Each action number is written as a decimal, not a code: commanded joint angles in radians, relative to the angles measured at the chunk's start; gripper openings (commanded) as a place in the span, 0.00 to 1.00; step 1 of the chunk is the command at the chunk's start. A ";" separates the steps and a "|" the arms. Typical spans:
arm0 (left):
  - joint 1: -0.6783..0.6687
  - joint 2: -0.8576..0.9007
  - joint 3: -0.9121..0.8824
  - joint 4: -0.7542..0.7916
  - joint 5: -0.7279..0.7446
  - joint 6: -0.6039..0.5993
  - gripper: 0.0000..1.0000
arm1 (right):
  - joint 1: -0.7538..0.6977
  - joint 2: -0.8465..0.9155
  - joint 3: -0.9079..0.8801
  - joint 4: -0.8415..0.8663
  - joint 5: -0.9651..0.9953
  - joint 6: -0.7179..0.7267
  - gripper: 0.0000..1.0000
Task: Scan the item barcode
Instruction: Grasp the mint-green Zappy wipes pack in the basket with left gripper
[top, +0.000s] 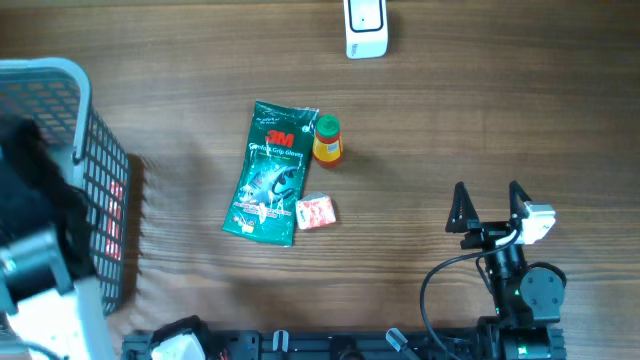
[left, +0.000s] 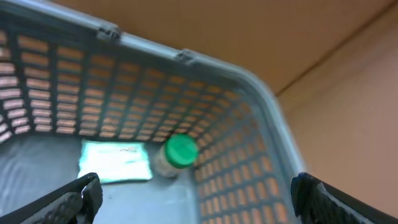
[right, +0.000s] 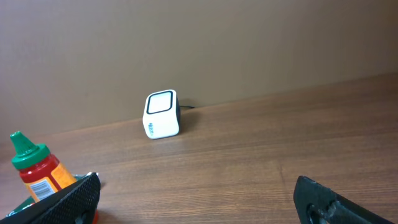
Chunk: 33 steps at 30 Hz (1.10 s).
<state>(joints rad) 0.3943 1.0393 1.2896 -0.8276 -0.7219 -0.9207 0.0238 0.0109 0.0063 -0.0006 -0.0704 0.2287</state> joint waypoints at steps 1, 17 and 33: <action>0.224 0.128 0.001 -0.003 0.298 -0.016 1.00 | 0.003 -0.006 -0.001 0.003 -0.004 -0.019 1.00; 0.563 0.714 -0.029 0.042 0.471 0.155 1.00 | 0.003 -0.006 -0.001 0.003 -0.004 -0.018 1.00; 0.483 0.790 -0.080 0.125 0.478 0.337 0.95 | 0.003 -0.006 -0.001 0.003 -0.004 -0.018 1.00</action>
<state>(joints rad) 0.8776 1.8160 1.2488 -0.7189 -0.2512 -0.6216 0.0238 0.0109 0.0063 -0.0006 -0.0704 0.2287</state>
